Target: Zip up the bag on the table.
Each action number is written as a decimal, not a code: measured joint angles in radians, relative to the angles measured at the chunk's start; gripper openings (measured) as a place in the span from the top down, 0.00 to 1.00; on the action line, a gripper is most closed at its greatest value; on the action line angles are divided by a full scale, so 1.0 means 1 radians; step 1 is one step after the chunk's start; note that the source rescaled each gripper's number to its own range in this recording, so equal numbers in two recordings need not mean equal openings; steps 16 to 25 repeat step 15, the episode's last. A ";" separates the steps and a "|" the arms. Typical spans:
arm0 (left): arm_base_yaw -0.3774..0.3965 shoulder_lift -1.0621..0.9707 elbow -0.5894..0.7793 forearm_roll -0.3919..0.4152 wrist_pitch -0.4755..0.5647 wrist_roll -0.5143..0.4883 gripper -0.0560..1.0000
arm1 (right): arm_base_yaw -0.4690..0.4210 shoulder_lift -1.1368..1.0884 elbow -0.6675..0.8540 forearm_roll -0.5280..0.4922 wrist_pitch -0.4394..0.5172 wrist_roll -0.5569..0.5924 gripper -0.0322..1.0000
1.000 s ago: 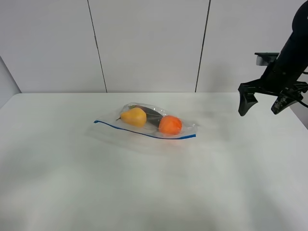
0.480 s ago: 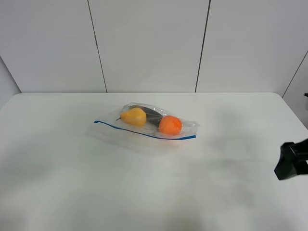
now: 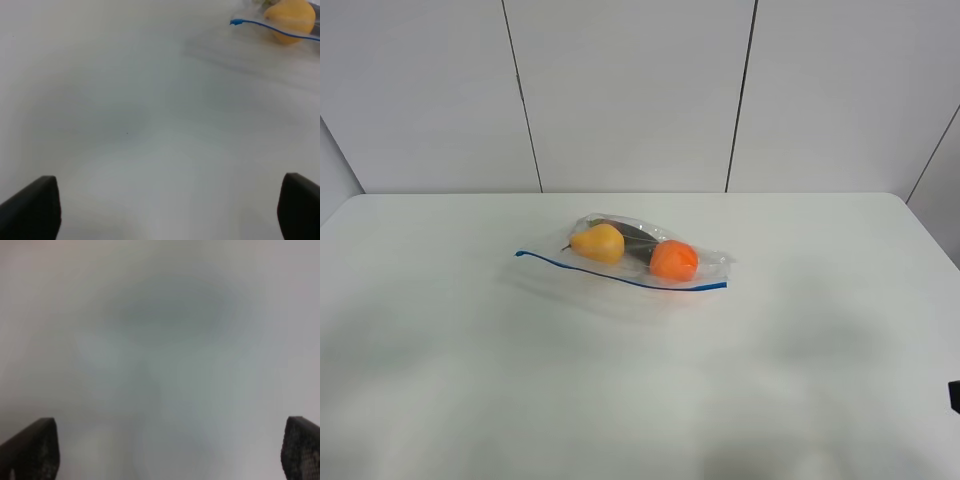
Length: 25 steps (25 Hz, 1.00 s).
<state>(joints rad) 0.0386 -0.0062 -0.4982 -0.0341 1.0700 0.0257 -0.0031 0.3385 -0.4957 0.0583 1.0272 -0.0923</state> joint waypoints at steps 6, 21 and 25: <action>0.000 0.000 0.000 0.000 0.000 0.000 0.00 | 0.000 -0.248 0.001 0.000 0.000 0.000 0.00; 0.000 0.000 0.000 0.000 0.000 0.000 0.00 | 0.000 -0.343 0.002 0.000 0.001 0.000 0.00; 0.000 0.000 0.000 0.000 0.000 0.000 0.00 | 0.000 -0.343 0.002 0.000 0.001 0.000 0.00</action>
